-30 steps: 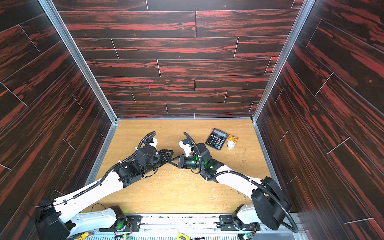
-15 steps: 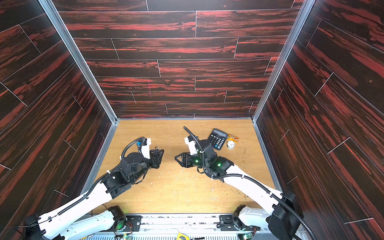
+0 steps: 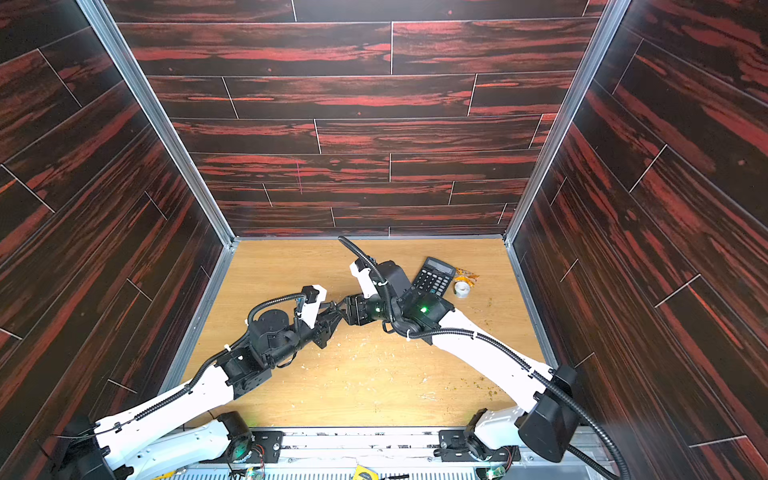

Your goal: Unlock with the key

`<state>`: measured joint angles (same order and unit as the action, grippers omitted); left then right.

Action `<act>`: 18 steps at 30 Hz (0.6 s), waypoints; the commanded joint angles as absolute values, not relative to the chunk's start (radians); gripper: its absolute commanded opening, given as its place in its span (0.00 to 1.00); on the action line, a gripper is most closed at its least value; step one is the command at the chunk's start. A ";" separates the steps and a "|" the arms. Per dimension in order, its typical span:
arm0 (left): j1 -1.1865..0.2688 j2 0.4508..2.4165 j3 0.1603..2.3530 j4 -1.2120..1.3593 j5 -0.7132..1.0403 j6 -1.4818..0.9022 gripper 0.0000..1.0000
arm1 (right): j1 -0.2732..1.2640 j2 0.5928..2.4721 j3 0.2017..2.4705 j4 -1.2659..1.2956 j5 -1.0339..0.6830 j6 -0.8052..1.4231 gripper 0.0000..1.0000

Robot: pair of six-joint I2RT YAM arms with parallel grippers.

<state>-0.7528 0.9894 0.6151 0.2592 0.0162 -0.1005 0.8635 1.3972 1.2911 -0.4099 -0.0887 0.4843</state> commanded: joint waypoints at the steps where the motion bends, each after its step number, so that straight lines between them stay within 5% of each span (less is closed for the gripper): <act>1: -0.753 0.980 0.606 0.347 0.078 -0.042 0.00 | 0.865 1.430 1.340 -0.456 -0.056 0.463 0.65; 18: -0.753 0.969 0.597 0.332 0.097 -0.003 0.00 | 0.849 1.536 1.485 -0.670 0.064 0.421 0.67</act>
<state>-0.7528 0.9905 0.6033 0.2855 0.0998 -0.0399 0.8585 1.5105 1.4651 -0.5709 0.0242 0.4580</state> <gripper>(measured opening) 0.363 0.667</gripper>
